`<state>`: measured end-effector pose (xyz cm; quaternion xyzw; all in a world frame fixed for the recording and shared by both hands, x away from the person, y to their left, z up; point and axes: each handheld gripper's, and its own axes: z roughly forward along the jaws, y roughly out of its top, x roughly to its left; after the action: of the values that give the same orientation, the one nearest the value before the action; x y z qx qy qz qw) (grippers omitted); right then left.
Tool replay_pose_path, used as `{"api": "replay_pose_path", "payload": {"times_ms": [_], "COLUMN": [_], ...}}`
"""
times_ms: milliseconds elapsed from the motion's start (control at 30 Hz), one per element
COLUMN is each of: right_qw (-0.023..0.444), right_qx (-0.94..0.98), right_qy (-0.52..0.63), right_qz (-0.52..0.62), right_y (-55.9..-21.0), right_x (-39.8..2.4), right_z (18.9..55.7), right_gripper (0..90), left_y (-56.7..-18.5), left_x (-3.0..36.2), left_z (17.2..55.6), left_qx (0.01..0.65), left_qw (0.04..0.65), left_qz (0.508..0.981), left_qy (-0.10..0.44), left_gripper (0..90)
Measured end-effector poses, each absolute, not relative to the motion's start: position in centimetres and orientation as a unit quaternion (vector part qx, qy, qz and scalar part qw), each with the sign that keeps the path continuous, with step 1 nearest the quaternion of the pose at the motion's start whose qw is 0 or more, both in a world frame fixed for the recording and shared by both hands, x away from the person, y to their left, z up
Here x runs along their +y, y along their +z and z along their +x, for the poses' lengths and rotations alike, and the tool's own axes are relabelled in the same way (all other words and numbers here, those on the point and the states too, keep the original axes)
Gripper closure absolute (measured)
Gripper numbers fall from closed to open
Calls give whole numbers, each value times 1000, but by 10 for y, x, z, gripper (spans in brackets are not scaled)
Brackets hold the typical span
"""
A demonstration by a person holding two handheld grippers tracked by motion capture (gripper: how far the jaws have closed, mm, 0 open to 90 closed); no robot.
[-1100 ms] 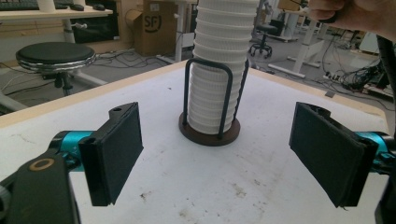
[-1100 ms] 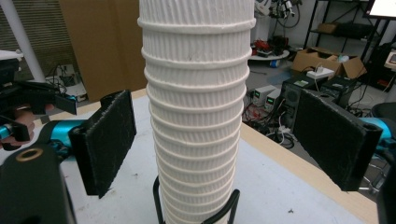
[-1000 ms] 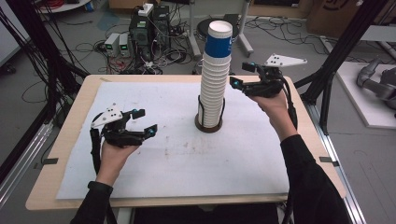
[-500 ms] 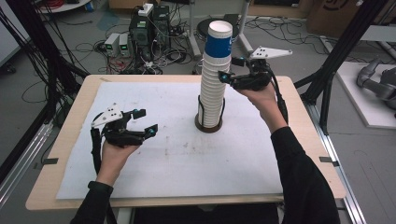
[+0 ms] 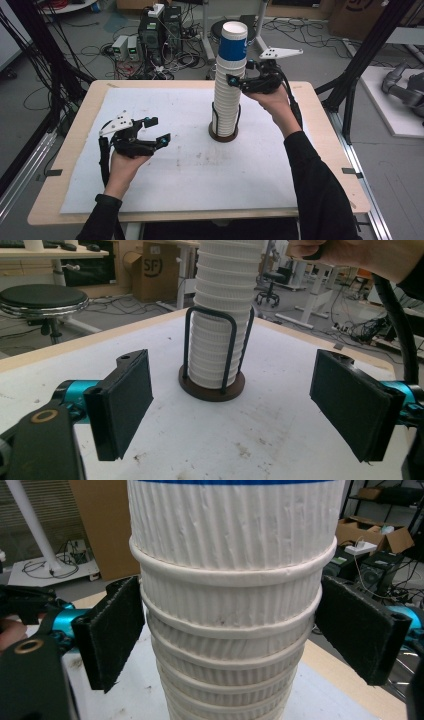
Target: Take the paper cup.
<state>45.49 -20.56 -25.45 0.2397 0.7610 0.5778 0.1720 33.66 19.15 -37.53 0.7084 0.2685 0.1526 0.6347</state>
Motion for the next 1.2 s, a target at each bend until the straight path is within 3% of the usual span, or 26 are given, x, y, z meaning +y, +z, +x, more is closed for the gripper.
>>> {"api": "replay_pose_path", "payload": {"times_ms": [567, 1200], "right_qw": [181, 183], "right_qx": [757, 755], "right_qy": [576, 577], "right_qz": [250, 253], "right_y": [-255, -256], "right_x": [-202, -203], "right_z": [457, 455], "right_gripper": [134, 138], "left_y": [-368, -281], "left_x": [182, 153], "left_z": [336, 355], "left_qx": [260, 222], "left_qw": [633, 646], "left_qz": [714, 709], "left_qy": [149, 175], "left_gripper": [170, 173]}}
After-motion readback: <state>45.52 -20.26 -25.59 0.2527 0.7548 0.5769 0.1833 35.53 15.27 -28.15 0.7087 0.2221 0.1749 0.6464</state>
